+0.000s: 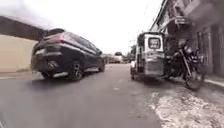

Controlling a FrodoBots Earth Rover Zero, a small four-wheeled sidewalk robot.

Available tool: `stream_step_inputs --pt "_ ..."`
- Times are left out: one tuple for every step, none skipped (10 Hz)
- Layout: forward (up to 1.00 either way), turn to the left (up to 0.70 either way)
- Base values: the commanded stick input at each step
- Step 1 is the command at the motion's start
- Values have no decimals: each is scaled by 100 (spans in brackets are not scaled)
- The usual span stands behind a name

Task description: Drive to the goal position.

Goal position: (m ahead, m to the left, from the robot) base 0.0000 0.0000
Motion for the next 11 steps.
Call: stream_step_inputs --pt "70 35" --pt "70 35" --pt "70 28" --pt "70 15" --pt "70 2" --pt "70 0" --pt "70 0" --pt "70 0" --pt "70 0" --pt "70 0" --pt "70 0"
